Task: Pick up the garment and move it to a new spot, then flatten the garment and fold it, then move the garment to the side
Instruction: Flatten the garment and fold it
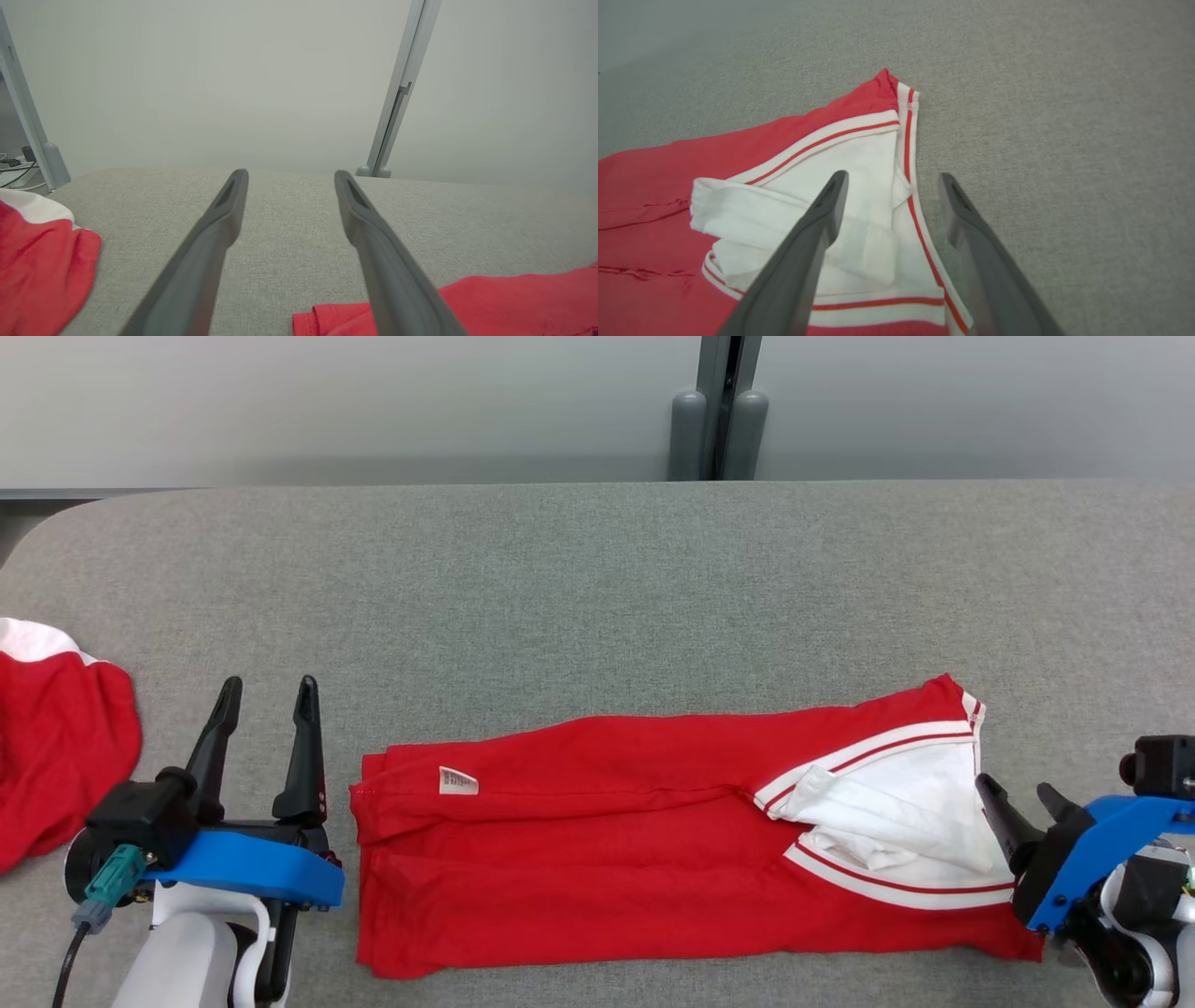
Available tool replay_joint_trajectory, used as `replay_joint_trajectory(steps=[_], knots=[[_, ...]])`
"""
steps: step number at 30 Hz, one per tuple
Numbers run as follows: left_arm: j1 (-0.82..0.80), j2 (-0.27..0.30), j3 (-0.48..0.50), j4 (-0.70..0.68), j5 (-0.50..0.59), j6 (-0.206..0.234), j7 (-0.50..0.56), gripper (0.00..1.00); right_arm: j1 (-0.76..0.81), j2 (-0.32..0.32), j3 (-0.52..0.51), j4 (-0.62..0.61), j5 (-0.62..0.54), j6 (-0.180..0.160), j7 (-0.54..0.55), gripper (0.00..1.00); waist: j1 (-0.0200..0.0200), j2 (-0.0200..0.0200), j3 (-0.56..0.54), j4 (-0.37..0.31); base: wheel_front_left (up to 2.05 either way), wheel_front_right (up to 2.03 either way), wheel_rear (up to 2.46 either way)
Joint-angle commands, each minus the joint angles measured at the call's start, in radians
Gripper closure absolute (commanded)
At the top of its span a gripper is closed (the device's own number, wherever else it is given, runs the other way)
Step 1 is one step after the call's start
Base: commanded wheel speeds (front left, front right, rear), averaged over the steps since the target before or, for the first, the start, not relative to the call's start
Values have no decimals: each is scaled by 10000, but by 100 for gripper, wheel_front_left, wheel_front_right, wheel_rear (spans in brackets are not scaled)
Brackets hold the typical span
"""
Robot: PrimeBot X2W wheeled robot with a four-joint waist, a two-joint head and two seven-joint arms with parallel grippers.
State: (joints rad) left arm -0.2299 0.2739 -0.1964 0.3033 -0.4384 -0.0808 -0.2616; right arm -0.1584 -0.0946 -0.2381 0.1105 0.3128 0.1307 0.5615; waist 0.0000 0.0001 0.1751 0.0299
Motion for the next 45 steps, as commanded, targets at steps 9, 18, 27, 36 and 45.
replay_joint_trajectory(steps=[9, 18, 27, 36, 45], knots=[[-404, -111, 167, 395, 30, -170, -44, 0, -1036, 51, 38, 2149, -605, 1, 167, 0, 0, -1, 119, 145, 0, 0, 0], [-418, -225, 325, 497, 107, -268, -44, 0, -1243, 221, 409, 3215, -966, 4, 557, 0, 0, -1, 168, 234, 0, 0, 0], [-400, -289, 407, 565, 159, -346, -45, 0, -1172, -14, 797, 3043, -612, -1, 188, 100, 0, -1, 127, 160, 0, 0, 0], [-85, -316, 566, 597, 174, -383, -45, 0, -552, -953, 184, 1624, -664, -1, -147, 100, 0, -1, -96, -73, 0, 0, 0], [62, -365, 700, 504, 224, -384, -45, 0, 55, -1853, -1200, 71, -1185, -1, 44, 100, 0, -1, -154, -267, 0, 0, 0]])
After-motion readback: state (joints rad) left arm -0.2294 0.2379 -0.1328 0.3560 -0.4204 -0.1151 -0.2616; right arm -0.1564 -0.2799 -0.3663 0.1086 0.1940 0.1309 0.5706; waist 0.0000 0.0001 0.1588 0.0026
